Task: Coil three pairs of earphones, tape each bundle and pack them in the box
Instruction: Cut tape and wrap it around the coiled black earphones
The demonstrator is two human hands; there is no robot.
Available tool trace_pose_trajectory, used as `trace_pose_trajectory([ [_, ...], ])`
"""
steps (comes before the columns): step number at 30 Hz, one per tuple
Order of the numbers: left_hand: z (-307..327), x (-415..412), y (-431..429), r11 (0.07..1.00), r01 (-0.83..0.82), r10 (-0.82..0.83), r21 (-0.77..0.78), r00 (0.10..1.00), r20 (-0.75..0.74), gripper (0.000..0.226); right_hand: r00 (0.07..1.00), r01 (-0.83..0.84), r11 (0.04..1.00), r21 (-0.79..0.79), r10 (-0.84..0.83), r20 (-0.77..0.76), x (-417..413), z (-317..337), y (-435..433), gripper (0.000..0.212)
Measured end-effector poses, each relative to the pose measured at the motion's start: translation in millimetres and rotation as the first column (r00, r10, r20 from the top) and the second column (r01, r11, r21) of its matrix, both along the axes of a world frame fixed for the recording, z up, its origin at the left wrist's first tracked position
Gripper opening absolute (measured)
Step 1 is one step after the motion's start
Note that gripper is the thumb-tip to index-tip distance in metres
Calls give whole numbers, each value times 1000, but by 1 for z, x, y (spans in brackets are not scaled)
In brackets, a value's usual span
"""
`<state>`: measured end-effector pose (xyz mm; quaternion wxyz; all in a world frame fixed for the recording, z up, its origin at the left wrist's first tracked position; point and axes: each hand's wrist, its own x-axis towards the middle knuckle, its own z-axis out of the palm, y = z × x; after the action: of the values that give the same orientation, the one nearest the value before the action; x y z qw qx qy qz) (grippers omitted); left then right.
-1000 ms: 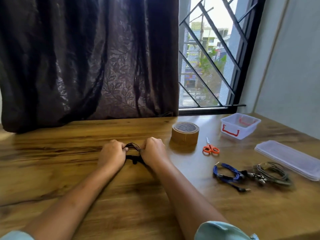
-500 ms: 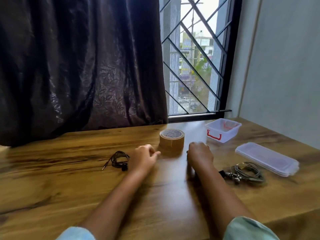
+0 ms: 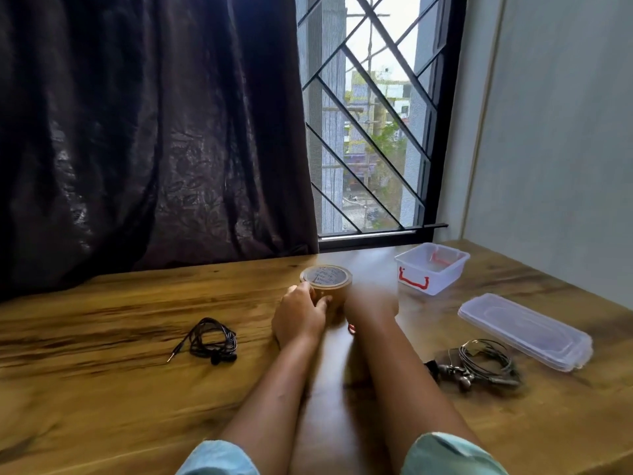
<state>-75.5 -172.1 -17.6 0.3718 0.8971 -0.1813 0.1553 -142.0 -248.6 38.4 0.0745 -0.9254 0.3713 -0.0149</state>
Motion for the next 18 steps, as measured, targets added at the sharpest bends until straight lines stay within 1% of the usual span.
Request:
trace_pose_trajectory([
  [2,-2,2,0,1000,19,-19,-13,1000,17,17,1000,-14,1000,-14,13,-26,6,-6,3,43],
  [5,-3,4,1,998,47,-45,-40,998,31,12,999,-29,999,-44,28,-37,8,-9,4,41],
  [8,-5,10,2,994,68,-67,-91,998,17,11,999,-3,1000,-29,4,34,4,-11,0,39],
  [9,-6,12,3,992,76,-75,-104,997,7,11,996,14,1000,-7,-14,92,2,-12,-2,39],
  [11,-6,14,4,990,82,-85,-115,996,-15,10,960,67,996,64,-81,268,-1,-13,-6,35],
  [13,-7,17,5,989,90,-95,-120,995,-35,8,865,90,991,97,-126,486,-2,-12,-9,26],
  [15,-8,20,5,983,105,-114,-151,992,-49,7,758,-10,995,100,-58,650,3,-10,-9,22],
  [17,-8,21,6,975,115,-130,-188,989,-68,10,691,-170,982,83,59,721,9,-10,-1,20],
  [18,-8,22,6,971,117,-135,-207,988,-78,10,681,-222,974,51,117,723,13,-14,3,18],
])
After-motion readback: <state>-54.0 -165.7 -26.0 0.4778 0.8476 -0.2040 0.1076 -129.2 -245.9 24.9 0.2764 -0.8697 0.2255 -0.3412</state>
